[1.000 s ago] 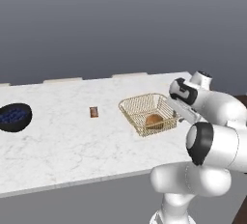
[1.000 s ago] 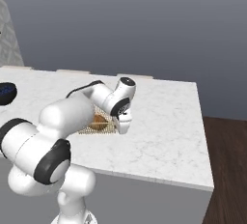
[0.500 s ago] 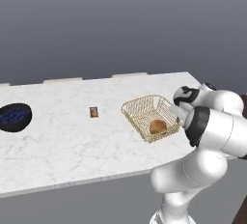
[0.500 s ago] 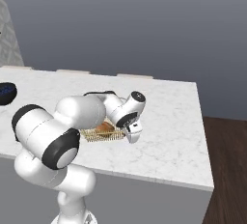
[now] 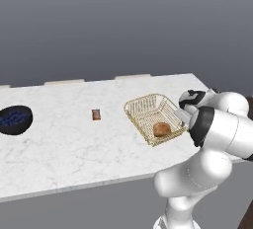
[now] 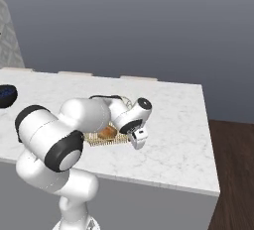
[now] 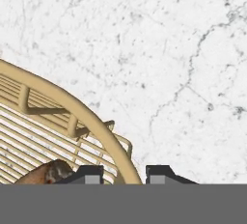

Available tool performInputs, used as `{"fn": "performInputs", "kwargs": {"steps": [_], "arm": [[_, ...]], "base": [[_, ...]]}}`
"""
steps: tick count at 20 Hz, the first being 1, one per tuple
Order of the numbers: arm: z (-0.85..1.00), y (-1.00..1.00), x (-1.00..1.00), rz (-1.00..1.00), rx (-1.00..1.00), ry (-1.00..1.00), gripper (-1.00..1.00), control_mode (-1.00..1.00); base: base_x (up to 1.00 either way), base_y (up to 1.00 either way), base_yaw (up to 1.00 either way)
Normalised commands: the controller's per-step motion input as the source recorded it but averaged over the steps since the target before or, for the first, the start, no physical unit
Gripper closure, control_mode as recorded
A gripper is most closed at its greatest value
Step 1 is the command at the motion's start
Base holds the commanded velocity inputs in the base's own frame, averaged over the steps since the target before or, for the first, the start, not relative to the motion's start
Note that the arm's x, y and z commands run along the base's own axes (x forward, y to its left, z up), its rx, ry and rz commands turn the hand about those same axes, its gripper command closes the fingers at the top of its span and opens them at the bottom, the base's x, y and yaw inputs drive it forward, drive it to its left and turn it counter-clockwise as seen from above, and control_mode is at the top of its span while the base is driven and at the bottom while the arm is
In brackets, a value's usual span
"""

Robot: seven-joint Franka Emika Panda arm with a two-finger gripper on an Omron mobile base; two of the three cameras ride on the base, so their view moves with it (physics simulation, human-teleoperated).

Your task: Open the cabinet, pick up the bread from the cabinet and place it in the basket. Then move the basket to the dining counter.

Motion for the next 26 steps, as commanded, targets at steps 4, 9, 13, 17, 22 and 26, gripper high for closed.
{"fn": "performInputs", "kwargs": {"steps": [4,9,13,17,22,26], "arm": [[0.00,0.02,0.01,0.00,0.00,0.00,-1.00,-1.00],[0.02,0.00,0.01,0.00,0.00,0.00,-1.00,-1.00],[0.25,0.04,0.00,0.00,-0.09,0.00,-1.00,-1.00],[0.61,0.00,0.00,0.00,-0.13,0.08,-1.00,-1.00],[0.86,0.11,-0.14,0.00,-0.20,0.14,-1.00,-1.00],[0.81,0.10,-0.69,0.00,-0.16,0.02,-1.00,-1.00]], "base": [[0.00,0.00,0.00],[0.00,0.00,0.00],[0.00,0.00,0.00],[0.00,0.00,0.00],[0.00,0.00,0.00],[0.00,0.00,0.00]]}}
